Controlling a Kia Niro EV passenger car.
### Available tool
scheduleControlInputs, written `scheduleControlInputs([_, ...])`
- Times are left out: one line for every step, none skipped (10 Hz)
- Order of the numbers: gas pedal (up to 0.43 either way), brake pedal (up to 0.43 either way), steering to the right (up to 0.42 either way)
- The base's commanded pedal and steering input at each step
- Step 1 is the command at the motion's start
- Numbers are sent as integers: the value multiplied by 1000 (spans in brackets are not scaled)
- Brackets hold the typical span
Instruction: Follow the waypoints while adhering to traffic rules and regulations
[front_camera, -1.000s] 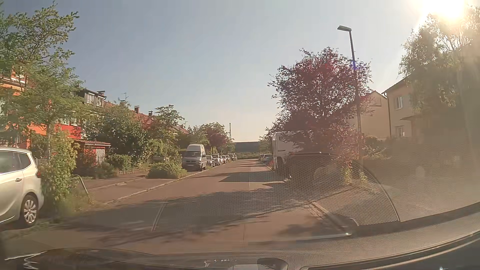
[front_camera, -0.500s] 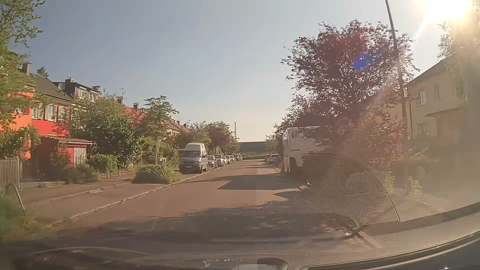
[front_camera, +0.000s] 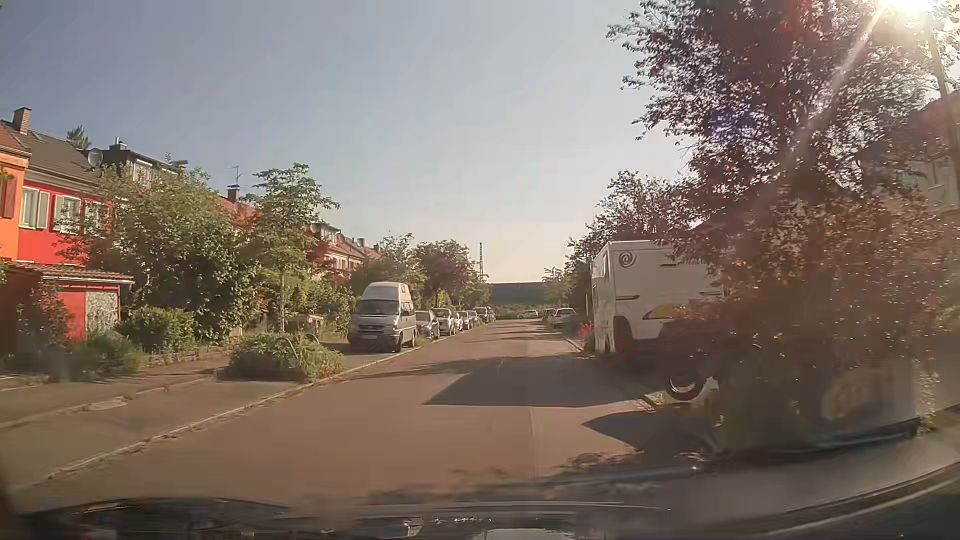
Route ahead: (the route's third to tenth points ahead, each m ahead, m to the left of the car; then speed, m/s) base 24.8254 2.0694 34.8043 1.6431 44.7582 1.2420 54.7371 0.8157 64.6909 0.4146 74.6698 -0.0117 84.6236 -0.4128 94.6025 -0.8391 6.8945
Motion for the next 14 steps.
scheduleControlInputs([79,0,-4])
scheduleControlInputs([79,0,-3])
scheduleControlInputs([79,0,-1])
scheduleControlInputs([79,0,2])
scheduleControlInputs([79,0,5])
scheduleControlInputs([79,0,7])
scheduleControlInputs([79,0,10])
scheduleControlInputs([79,0,14])
scheduleControlInputs([79,0,20])
scheduleControlInputs([79,0,24])
scheduleControlInputs([79,0,25])
scheduleControlInputs([79,0,25])
scheduleControlInputs([79,0,25])
scheduleControlInputs([79,0,26])
